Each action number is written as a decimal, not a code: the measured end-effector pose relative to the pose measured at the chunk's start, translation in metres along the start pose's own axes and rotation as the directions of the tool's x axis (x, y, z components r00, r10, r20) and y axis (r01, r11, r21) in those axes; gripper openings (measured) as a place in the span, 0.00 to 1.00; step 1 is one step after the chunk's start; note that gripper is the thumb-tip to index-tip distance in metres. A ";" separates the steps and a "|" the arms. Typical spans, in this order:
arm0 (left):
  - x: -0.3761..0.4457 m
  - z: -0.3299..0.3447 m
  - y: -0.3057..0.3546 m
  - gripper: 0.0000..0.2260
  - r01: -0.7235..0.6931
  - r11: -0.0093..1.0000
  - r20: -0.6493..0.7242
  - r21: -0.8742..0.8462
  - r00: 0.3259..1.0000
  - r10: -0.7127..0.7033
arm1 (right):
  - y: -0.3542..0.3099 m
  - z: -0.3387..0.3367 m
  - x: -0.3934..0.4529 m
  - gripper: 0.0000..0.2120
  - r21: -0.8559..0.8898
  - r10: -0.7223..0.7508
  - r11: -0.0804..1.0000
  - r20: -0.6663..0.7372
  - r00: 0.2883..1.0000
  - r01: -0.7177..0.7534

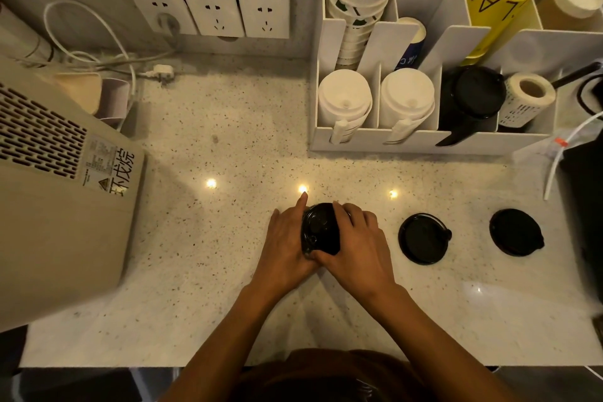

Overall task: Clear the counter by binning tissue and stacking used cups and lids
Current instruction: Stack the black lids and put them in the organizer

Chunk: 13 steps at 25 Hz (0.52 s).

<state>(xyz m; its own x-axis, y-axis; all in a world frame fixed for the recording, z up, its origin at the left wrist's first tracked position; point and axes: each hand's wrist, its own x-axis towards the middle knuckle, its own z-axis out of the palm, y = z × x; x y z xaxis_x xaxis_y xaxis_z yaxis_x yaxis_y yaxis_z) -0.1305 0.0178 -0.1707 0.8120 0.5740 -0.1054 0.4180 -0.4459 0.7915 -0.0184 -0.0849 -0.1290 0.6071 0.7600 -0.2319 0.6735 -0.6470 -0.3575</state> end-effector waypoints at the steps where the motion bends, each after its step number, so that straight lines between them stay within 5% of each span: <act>1: 0.000 -0.001 0.001 0.48 -0.007 1.000 0.001 -0.008 1.000 0.007 | 0.001 0.000 0.000 0.43 0.001 -0.004 1.000 0.000 1.000 0.004; 13: -0.004 -0.002 -0.004 0.47 -0.070 0.997 0.006 0.028 0.998 0.070 | 0.007 0.008 0.006 0.45 0.022 0.030 0.999 0.065 0.997 -0.031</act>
<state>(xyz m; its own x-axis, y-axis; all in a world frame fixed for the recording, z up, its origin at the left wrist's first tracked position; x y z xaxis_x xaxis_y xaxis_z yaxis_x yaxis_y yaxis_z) -0.1365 0.0186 -0.1724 0.8417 0.5374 -0.0528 0.3709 -0.5043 0.7798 -0.0139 -0.0842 -0.1402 0.5984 0.7428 -0.3004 0.6446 -0.6690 -0.3702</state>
